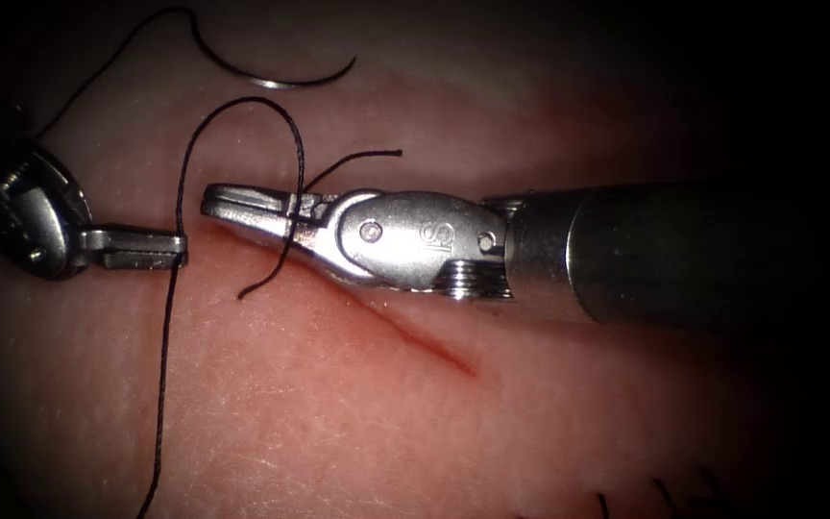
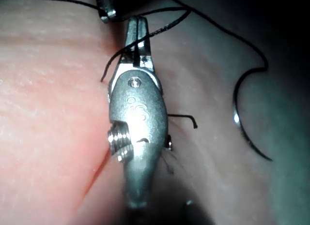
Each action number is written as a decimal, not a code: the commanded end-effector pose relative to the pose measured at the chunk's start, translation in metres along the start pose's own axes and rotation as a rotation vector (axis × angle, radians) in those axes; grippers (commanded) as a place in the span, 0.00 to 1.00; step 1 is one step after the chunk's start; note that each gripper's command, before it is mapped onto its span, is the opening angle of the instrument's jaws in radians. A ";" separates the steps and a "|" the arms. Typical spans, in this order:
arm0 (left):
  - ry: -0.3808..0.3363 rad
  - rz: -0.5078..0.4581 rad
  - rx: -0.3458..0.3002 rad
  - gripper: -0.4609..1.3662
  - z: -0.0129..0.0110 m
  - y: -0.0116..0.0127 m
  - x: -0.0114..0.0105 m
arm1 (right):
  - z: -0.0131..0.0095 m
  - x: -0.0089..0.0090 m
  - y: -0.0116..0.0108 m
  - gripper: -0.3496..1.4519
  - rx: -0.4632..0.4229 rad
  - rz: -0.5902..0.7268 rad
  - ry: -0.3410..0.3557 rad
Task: Wound Closure
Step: Wrap the suture two times counter-clockwise around the right gripper
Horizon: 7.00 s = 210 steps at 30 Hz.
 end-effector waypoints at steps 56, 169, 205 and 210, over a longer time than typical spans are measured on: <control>0.006 0.047 -0.063 0.06 0.0034 -0.0040 0.0062 | 0.0022 -0.0043 -0.0021 0.70 -0.047 -0.082 -0.242; 0.514 0.045 -0.695 0.06 0.0032 -0.0101 -0.0053 | 0.0006 -0.0052 -0.0023 0.58 -0.030 0.125 -0.122; 0.514 0.045 -0.695 0.06 0.0032 -0.0101 -0.0053 | 0.0007 -0.0030 -0.0023 0.48 0.058 0.273 0.172; 0.514 0.045 -0.695 0.06 0.0032 -0.0101 -0.0053 | 0.0009 -0.0031 -0.0018 0.48 0.042 0.317 0.204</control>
